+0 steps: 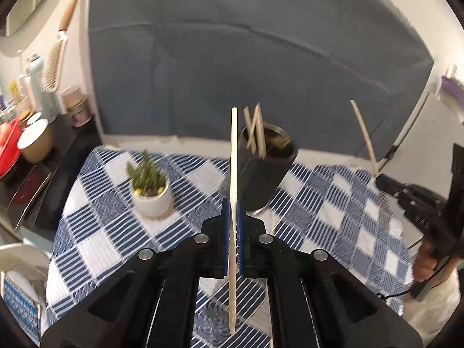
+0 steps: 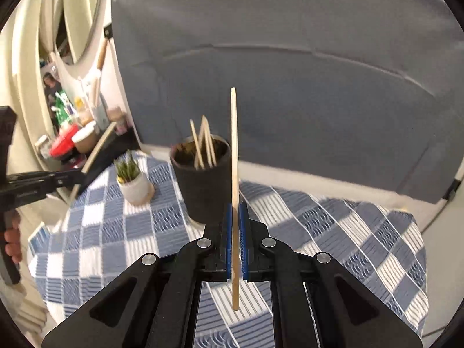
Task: Organize utensils
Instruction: 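Lift the held sticks with both grippers and carry them over the black cup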
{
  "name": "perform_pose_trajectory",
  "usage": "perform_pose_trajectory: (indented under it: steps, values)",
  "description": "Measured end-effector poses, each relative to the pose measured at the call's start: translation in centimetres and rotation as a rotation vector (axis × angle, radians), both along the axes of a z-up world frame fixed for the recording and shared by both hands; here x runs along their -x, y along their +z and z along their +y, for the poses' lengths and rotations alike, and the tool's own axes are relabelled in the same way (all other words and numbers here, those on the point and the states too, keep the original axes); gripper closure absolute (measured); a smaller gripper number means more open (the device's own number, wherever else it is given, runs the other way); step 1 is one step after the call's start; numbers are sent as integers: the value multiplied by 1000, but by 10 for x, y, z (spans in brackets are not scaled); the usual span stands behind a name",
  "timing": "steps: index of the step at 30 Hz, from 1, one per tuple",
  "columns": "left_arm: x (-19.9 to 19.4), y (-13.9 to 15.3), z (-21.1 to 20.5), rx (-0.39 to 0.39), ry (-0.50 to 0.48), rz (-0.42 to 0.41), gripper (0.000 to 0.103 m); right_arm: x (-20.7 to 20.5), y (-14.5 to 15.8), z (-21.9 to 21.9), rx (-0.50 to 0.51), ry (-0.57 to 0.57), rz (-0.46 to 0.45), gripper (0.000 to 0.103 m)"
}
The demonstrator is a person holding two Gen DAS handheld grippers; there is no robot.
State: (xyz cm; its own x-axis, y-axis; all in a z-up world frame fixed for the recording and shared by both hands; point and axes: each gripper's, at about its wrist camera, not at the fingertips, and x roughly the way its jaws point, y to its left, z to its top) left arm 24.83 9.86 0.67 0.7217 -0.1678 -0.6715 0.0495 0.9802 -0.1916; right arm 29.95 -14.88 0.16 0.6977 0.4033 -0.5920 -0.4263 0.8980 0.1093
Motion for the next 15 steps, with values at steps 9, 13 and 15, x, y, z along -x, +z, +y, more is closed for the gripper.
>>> perform_pose_trajectory:
  steps: [9,13,15]
  values:
    - [-54,38,3,49,-144,-70,98,-30,35,22,-131,-32,-60,98]
    - [-82,45,7,118,-242,-112,98,-43,43,29,-198,-45,-83,98]
    - [-97,45,8,140,-288,-125,98,-51,43,30,-244,-46,-83,98]
